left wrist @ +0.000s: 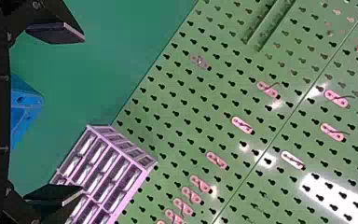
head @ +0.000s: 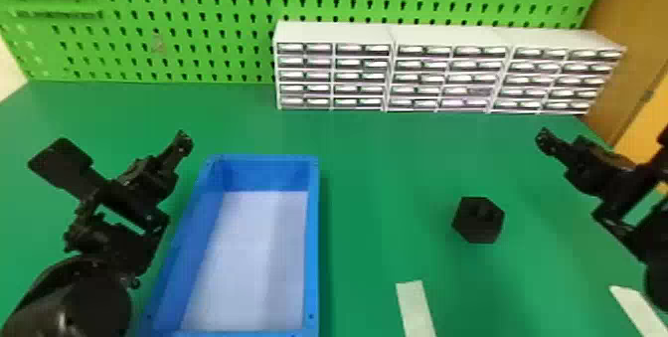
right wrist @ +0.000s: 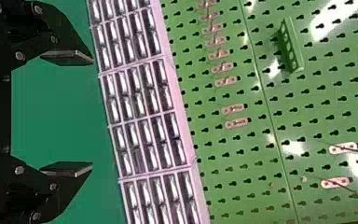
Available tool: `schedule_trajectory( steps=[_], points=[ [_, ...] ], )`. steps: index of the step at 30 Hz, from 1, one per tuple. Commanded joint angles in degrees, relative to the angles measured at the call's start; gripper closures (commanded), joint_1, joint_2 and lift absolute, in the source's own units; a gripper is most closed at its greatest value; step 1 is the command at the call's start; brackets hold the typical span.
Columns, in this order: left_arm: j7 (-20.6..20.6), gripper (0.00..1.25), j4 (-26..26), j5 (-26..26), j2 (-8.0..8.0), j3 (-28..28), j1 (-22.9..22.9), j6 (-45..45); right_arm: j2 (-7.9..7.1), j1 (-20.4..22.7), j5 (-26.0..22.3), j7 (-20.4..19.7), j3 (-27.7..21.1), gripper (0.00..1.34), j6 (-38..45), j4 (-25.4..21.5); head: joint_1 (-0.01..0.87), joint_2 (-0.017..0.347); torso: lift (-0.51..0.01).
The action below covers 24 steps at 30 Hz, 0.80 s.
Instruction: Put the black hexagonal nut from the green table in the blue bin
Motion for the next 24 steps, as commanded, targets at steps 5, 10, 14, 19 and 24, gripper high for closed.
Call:
schedule_trajectory(
  steps=[5, 10, 14, 19, 24],
  points=[
    [0.0, 0.14, 0.0, 0.0, 0.00, 0.0, 0.0, 0.0, 0.16, -1.3, 3.2, 0.0, -1.4, 0.46, 7.8, -2.6, 0.692, 0.009, -0.097],
    [-0.2, 0.14, 0.0, 0.0, 0.00, 0.1, 0.1, 0.1, 0.16, -2.7, 4.9, 0.0, -2.3, 0.46, 14.8, -2.9, 0.692, 0.009, -0.097],
    [-0.3, 0.14, 0.0, 0.1, 0.00, 0.2, 0.1, 0.1, -0.19, -4.3, 6.6, 0.0, -2.8, 0.46, 21.6, -3.2, 0.692, 0.009, -0.097],
    [-0.3, 0.14, 0.0, 0.1, 0.00, 0.0, 0.0, 0.0, -1.60, -6.9, 9.1, 0.0, -1.8, 0.46, 30.0, -3.2, 0.692, 0.009, -0.097],
    [-0.3, 0.14, 0.0, 0.1, 0.00, 0.0, 0.0, 0.1, -2.39, -9.2, 12.1, 0.0, -0.3, 0.46, 34.2, -3.2, 0.692, 0.009, -0.097]
  ],
)
